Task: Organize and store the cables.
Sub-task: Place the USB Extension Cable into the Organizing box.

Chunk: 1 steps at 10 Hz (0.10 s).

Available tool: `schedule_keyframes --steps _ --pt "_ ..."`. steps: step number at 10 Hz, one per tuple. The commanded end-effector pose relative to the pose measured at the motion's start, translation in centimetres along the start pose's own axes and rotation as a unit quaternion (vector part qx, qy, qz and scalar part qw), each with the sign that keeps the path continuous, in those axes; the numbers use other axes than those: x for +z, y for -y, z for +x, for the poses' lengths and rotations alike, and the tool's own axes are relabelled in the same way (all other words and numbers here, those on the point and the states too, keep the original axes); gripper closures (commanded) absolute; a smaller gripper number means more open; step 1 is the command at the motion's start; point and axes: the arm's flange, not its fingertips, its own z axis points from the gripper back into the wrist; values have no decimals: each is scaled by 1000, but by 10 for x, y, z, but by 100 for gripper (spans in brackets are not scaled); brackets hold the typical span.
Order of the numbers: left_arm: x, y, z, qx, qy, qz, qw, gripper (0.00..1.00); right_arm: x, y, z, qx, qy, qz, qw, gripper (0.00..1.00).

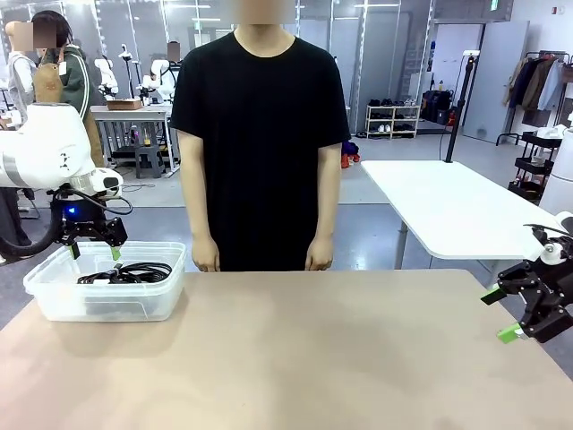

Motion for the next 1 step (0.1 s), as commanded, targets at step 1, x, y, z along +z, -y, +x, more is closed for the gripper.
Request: schedule_keyframes --steps 1 --pt "1 -1 4 2 -3 -1 1000 0 0 -1 0 7 0 0 1000 0"
